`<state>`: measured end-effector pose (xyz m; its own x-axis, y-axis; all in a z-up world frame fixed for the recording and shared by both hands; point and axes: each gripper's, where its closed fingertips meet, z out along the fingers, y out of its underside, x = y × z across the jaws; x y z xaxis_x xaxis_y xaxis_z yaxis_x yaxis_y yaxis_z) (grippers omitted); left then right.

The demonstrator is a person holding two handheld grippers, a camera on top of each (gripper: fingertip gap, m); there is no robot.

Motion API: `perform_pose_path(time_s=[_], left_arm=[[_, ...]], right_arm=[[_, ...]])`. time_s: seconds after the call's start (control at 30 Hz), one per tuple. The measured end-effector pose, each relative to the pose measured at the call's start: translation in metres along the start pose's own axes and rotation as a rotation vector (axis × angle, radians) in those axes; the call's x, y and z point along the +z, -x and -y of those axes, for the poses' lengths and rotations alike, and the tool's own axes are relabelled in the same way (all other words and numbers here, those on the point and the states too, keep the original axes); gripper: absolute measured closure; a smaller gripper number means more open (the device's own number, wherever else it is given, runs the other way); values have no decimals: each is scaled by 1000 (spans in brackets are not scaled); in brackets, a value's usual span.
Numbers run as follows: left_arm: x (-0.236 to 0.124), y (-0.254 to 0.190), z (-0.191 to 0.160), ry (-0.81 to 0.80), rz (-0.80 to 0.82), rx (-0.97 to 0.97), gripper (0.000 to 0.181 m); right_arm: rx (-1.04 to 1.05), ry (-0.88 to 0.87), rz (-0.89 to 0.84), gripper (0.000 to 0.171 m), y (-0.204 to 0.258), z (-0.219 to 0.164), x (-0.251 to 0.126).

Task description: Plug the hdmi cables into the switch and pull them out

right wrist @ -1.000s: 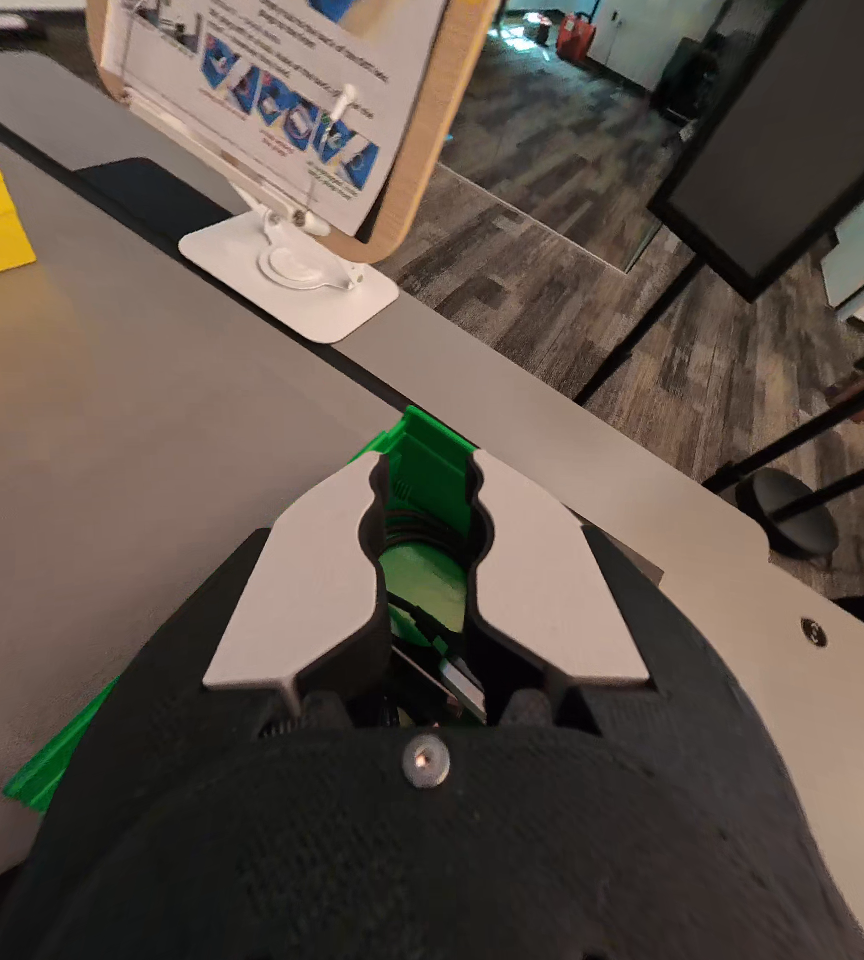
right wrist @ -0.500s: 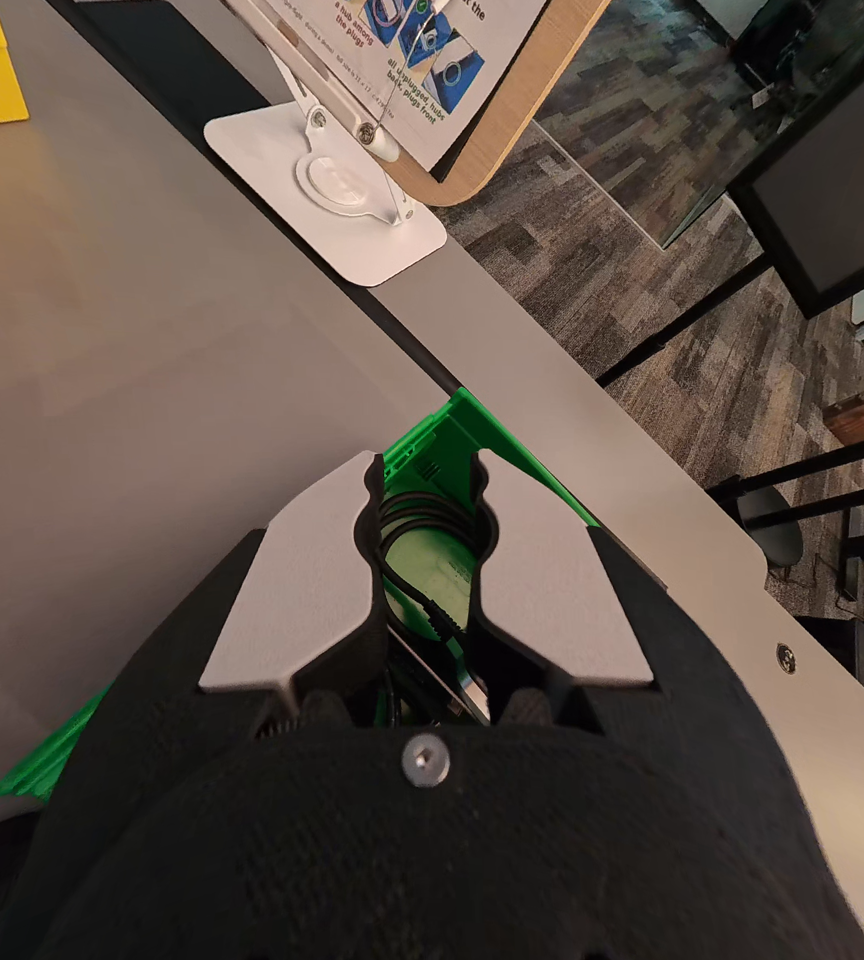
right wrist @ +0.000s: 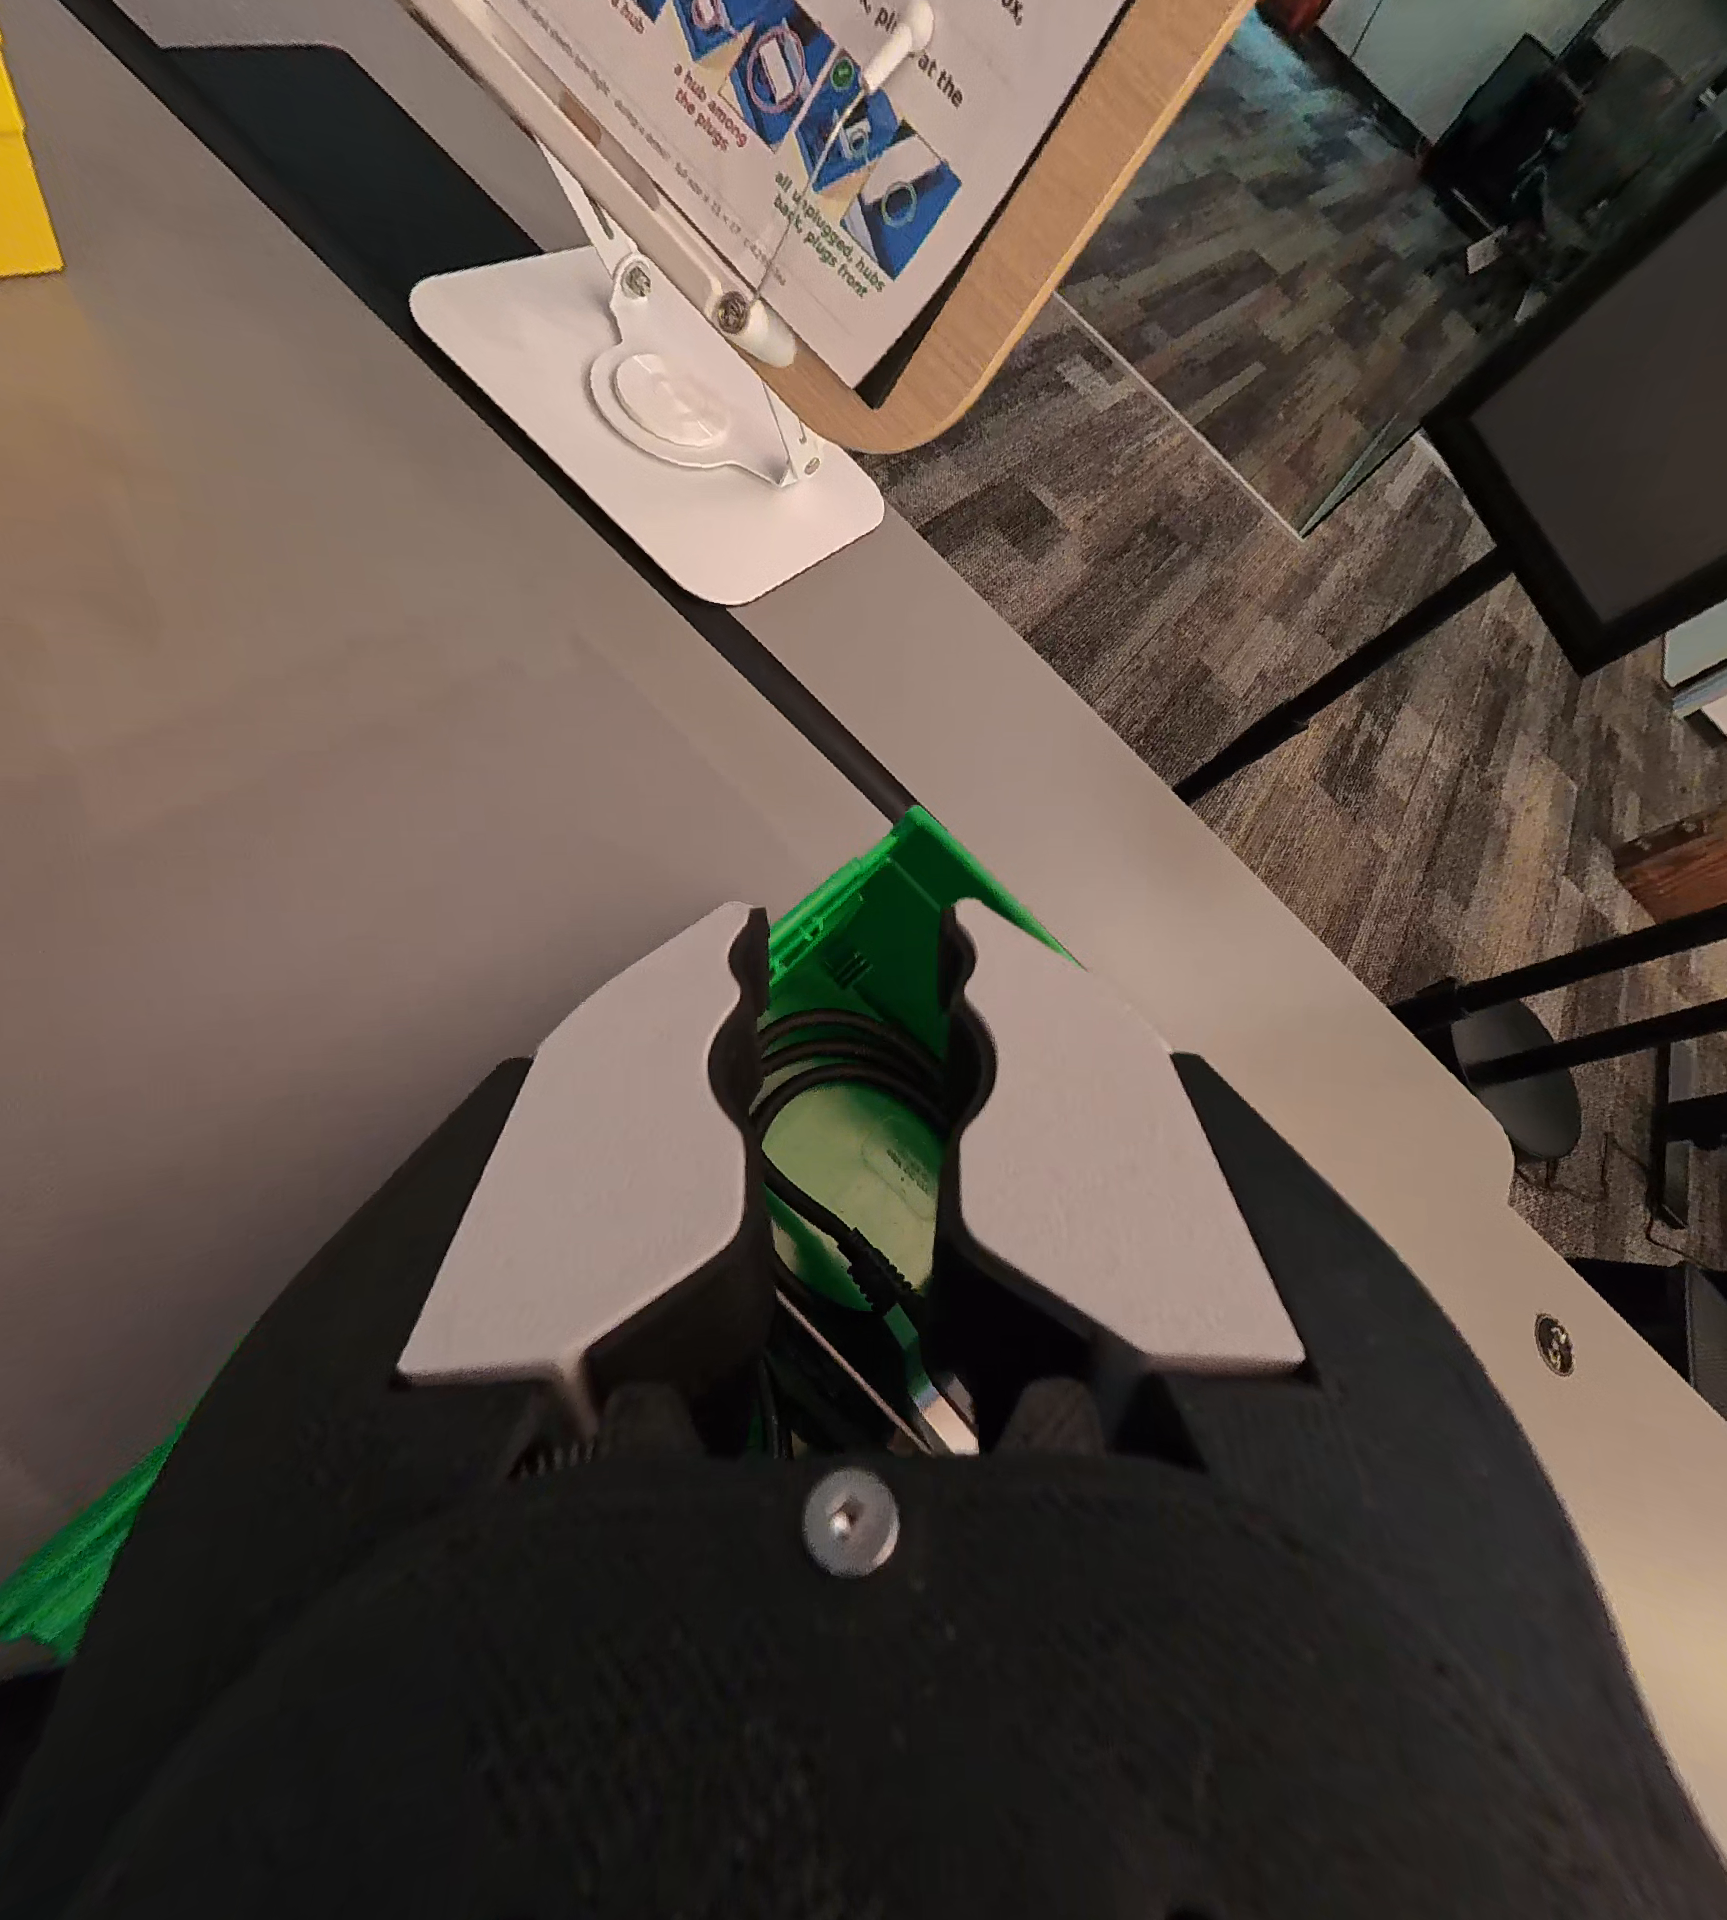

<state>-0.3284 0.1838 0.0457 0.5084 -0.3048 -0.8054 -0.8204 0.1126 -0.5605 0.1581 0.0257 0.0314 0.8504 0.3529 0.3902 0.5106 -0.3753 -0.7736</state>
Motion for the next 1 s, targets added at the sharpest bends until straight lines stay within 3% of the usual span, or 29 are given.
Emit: perform_pose_path(time_s=[0.1, 0.23, 0.47, 0.63, 0.83, 1.0], left_arm=[[-30, 31, 28, -127, 76, -152, 176], [-70, 50, 65, -285, 47, -314, 177], [-138, 35, 134, -576, -185, -422, 176], [-174, 10, 172, -732, -362, -430, 177], [-199, -10, 199, -887, -576, -524, 177], [-199, -35, 212, -926, -776, -602, 177]], right_arm=[[-23, -23, -13, 139, 3, 8, 1], [-63, -121, -5, 139, 16, 34, -4], [-86, -462, 99, 139, 53, 99, -41], [-167, -519, 78, 139, 66, 115, -64], [-169, -659, 191, 139, 93, 136, -86], [-211, -791, 371, 135, 145, 150, -68]])
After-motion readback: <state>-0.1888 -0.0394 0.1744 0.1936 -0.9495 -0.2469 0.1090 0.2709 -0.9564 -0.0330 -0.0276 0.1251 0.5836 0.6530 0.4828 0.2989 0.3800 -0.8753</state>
